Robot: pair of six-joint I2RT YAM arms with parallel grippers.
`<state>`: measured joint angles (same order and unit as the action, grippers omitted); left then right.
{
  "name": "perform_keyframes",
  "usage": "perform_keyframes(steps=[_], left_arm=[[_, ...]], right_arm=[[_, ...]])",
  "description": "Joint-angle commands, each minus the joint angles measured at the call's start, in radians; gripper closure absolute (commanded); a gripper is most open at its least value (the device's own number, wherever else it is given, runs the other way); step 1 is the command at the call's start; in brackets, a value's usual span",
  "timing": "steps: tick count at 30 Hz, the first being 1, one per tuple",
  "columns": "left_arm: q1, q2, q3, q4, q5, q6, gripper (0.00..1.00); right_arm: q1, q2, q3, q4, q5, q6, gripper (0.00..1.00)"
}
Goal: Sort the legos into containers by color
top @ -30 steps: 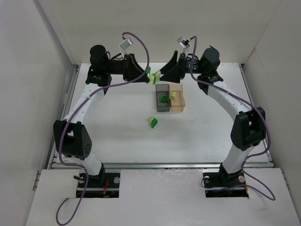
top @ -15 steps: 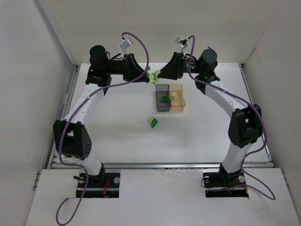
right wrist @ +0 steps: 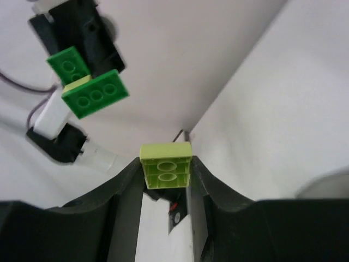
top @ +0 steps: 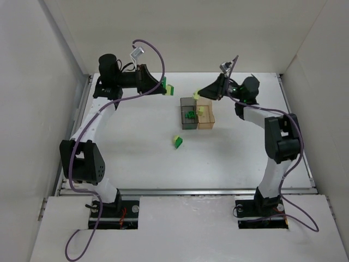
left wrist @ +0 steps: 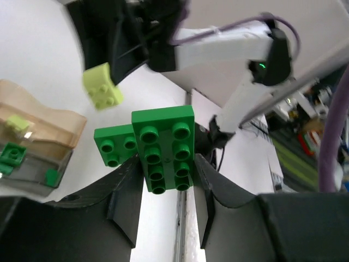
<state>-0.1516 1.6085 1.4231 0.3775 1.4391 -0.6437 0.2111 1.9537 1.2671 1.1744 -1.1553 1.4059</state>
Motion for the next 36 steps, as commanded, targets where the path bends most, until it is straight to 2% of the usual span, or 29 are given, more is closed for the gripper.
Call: perform_keyframes(steps=[1,2,3,4,6,7,8,9,11,14,17,21,22,23,25,26,29,31,35,36], left_arm=[[0.020,0.016,0.159,-0.445,-0.155,0.411,1.00],[-0.002,0.045,0.257,-0.866,-0.255,0.629,1.00],[-0.032,0.071,0.384,-0.976,-0.349,0.891,1.00],[-0.049,0.100,0.395,-1.015,-0.441,0.907,1.00],[-0.049,0.100,0.358,-0.975,-0.451,0.859,1.00],[-0.049,0.091,0.324,-0.962,-0.472,0.825,1.00],[-0.069,0.091,0.315,-0.962,-0.556,0.825,1.00],[-0.078,0.079,0.304,-0.942,-0.583,0.844,1.00],[-0.097,0.045,0.260,-0.916,-0.633,0.855,1.00],[-0.108,0.034,0.249,-0.907,-0.620,0.865,1.00],[-0.108,0.034,0.258,-0.916,-0.586,0.865,1.00],[-0.108,0.034,0.258,-0.916,-0.575,0.865,1.00],[-0.108,0.034,0.258,-0.916,-0.575,0.865,1.00],[-0.108,0.034,0.258,-0.925,-0.575,0.865,1.00],[-0.108,0.034,0.258,-0.925,-0.566,0.865,1.00],[-0.108,0.034,0.258,-0.925,-0.566,0.865,1.00],[-0.108,0.034,0.276,-0.934,-0.531,0.865,1.00],[-0.108,0.034,0.287,-0.943,-0.504,0.874,1.00],[-0.108,0.034,0.306,-0.953,-0.337,0.944,1.00],[-0.108,0.034,0.306,-0.962,-0.250,0.978,1.00]], right_arm=[[-0.071,-0.206,-0.018,-0.448,0.095,-0.482,1.00],[-0.072,-0.243,0.018,-0.669,0.214,-0.654,1.00],[-0.072,-0.271,0.097,-0.863,0.282,-0.803,1.00],[-0.058,-0.286,0.130,-1.082,0.334,-0.970,1.00],[-0.047,-0.286,0.200,-1.204,0.468,-1.041,1.00],[-0.047,-0.270,0.228,-1.342,0.536,-1.105,1.00],[-0.035,-0.253,0.263,-1.427,0.625,-1.142,1.00],[-0.006,-0.231,0.300,-1.502,0.823,-1.175,1.00],[0.020,-0.155,0.388,-1.663,0.945,-1.241,1.00],[0.045,-0.075,0.433,-1.769,1.017,-1.256,1.00],[0.086,-0.046,0.433,-1.795,1.086,-1.265,1.00],[0.109,-0.003,0.442,-1.815,1.051,-1.274,0.97],[0.109,0.011,0.442,-1.816,1.051,-1.274,0.93],[0.109,0.011,0.442,-1.825,1.051,-1.274,0.76],[0.109,0.011,0.442,-1.825,1.036,-1.274,0.56],[0.109,0.002,0.442,-1.814,0.993,-1.274,0.33],[0.109,-0.056,0.442,-1.774,0.918,-1.311,0.01],[0.109,-0.091,0.433,-1.748,0.832,-1.332,0.01],[0.100,-0.234,0.365,-1.612,0.610,-1.415,0.00],[0.100,-0.266,0.341,-1.575,0.556,-1.429,0.00]])
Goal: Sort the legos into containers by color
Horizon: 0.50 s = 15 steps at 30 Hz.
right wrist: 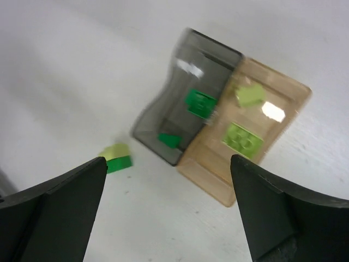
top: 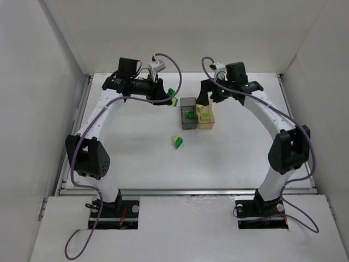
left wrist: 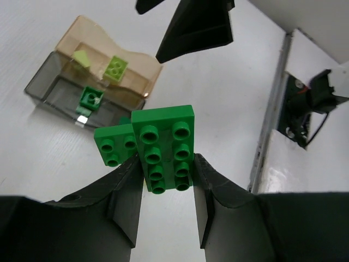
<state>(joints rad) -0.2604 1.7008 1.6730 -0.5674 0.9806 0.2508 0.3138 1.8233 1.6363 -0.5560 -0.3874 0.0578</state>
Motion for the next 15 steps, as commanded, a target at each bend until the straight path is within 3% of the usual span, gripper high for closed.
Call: perform_keyframes(steps=[1,4,7,8,10,12,15], left_arm=[[0.001,-0.058,0.065,-0.017,0.254,0.099,1.00],[0.001,-0.058,0.096,-0.017,0.380,0.123,1.00],[-0.011,-0.058,0.146,-0.034,0.389,0.189,1.00],[-0.011,-0.067,0.163,-0.108,0.373,0.246,1.00],[-0.042,-0.067,0.235,-0.227,0.324,0.503,1.00],[-0.065,-0.067,0.275,-0.323,0.253,0.623,1.00],[-0.105,-0.104,0.254,-0.333,0.115,0.789,1.00]], right_arm=[[-0.002,-0.168,-0.055,0.194,-0.316,-0.093,0.00],[0.007,-0.263,-0.145,0.329,-0.474,-0.093,0.00],[0.007,-0.243,-0.122,0.343,-0.533,-0.004,0.00],[0.007,-0.231,-0.109,0.343,-0.553,0.026,0.00],[-0.008,-0.196,-0.076,0.378,-0.585,0.156,0.00],[-0.024,-0.171,-0.023,0.389,-0.643,0.227,0.00],[-0.024,-0.162,0.011,0.389,-0.657,0.292,0.00]])
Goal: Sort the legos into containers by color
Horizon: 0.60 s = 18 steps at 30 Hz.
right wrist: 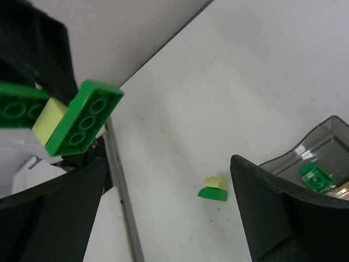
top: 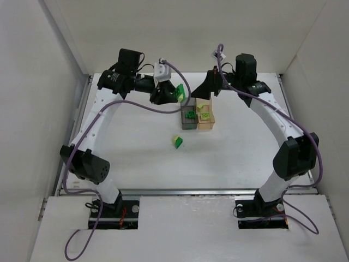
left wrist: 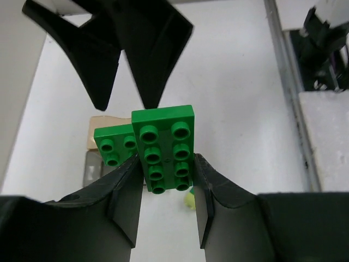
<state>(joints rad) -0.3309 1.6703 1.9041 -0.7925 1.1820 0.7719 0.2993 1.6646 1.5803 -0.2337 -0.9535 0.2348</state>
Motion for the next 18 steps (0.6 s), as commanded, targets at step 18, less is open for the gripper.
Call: perform_keyframes(steps=[18], left_arm=[[-0.152,-0.524,-0.623,0.664,-0.274,0.359,1.00]], right_arm=[[0.081,-0.026,0.151,0.076,-0.363,0.070,0.00]])
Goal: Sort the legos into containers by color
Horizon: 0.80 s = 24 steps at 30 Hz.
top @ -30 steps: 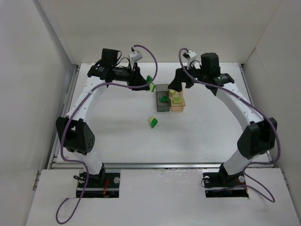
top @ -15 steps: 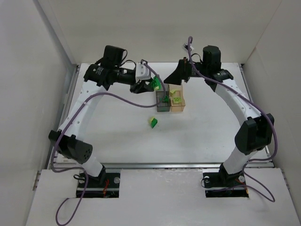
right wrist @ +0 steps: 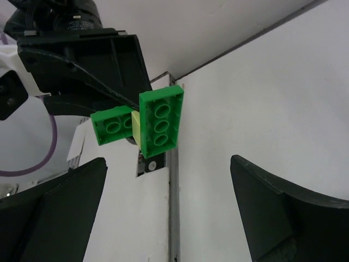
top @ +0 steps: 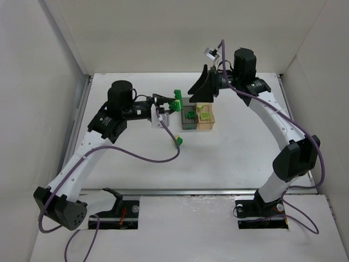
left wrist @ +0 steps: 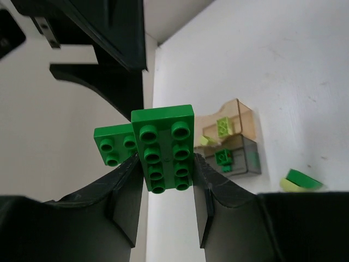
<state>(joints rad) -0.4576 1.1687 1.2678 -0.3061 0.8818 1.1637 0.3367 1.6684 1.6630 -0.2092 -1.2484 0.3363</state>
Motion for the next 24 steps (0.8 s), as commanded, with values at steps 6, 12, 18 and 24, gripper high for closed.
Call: perform_keyframes(steps=[6,12,18,24], left_arm=[[-0.078,-0.032,0.022,0.217,0.026,-0.098,1.00],[-0.096,-0.041,0.022,0.249,0.036,-0.134,1.00],[-0.105,-0.059,0.022,0.262,0.036,-0.153,1.00],[-0.124,-0.069,0.013,0.262,0.036,-0.182,1.00]], right_arm=[[0.062,-0.001,0.124,0.051,-0.079,-0.042,0.00],[0.071,0.019,0.162,0.051,-0.088,-0.052,0.00],[0.082,0.028,0.153,0.051,-0.077,-0.052,0.03],[0.082,0.037,0.181,0.051,-0.054,-0.052,0.03]])
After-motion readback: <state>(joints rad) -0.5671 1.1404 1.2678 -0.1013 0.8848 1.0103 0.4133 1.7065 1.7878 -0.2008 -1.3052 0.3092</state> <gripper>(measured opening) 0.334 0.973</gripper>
